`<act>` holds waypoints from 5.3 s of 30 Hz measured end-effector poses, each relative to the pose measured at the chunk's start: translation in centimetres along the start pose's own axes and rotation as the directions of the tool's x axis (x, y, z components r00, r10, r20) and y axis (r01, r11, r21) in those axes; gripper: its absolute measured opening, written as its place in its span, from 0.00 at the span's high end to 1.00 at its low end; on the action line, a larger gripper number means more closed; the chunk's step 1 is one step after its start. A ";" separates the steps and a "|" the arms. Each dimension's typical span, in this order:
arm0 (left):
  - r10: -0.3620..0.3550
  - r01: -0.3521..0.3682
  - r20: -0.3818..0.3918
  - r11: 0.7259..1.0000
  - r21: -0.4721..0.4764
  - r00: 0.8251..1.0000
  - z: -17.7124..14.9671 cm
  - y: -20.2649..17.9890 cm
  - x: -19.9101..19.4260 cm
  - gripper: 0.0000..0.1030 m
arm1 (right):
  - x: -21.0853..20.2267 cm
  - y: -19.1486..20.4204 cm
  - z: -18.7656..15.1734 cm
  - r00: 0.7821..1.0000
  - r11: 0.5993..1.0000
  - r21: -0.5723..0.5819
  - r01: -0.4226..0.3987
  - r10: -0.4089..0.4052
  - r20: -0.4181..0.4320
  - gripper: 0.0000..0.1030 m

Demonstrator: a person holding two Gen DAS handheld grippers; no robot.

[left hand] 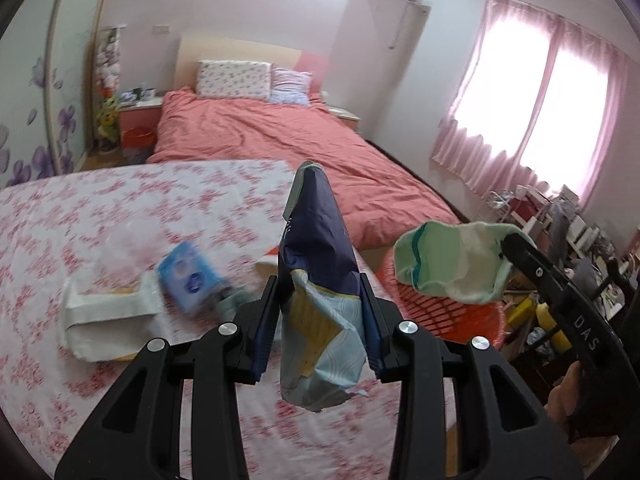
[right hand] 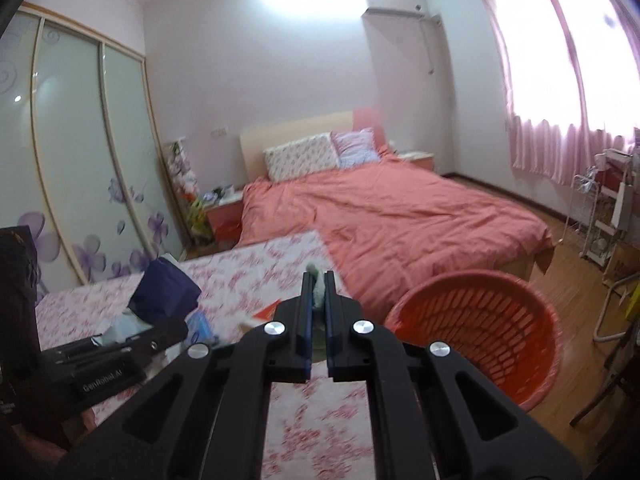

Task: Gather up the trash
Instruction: 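Carry the bag and green cloth over the orange basket and open both grippers, then move both tools back over the bed toward the paper cup and wipes, then grasp the orange printed paper cup with the right gripper while the left reaches the wipes pack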

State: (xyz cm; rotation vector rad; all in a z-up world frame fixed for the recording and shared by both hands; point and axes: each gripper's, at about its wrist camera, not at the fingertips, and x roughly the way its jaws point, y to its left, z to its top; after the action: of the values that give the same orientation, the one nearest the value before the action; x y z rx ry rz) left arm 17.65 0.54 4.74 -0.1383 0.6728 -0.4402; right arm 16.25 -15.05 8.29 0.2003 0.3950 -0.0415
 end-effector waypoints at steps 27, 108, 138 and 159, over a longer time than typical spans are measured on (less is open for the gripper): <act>-0.209 0.229 -0.122 0.955 0.188 0.970 -1.1 -14.3 9.9 0.63 | 1.4 -16.7 -1.0 0.972 0.958 0.180 0.225 -0.234 0.035 0.94; 0.355 -0.358 -0.052 0.916 -0.183 0.933 -2.8 16.1 -1.9 0.35 | 20.8 8.9 -6.9 0.894 0.964 -0.183 0.195 -0.252 -0.370 0.22; 0.347 -0.355 -0.078 0.916 -0.188 0.935 -3.3 16.4 -1.2 0.35 | 22.8 6.8 -6.8 0.900 0.979 -0.148 0.138 -0.186 -0.395 0.14; 0.362 -0.377 -0.109 0.907 -0.188 0.926 -4.3 16.8 -0.7 0.35 | 19.2 4.9 -7.5 0.916 0.994 -0.087 0.062 -0.091 -0.390 0.26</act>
State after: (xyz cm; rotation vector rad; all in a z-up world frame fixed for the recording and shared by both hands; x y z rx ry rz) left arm 20.37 16.00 -2.61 -0.1866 0.7961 -0.0078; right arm 31.53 -8.73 -5.03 0.1195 0.8061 -0.0646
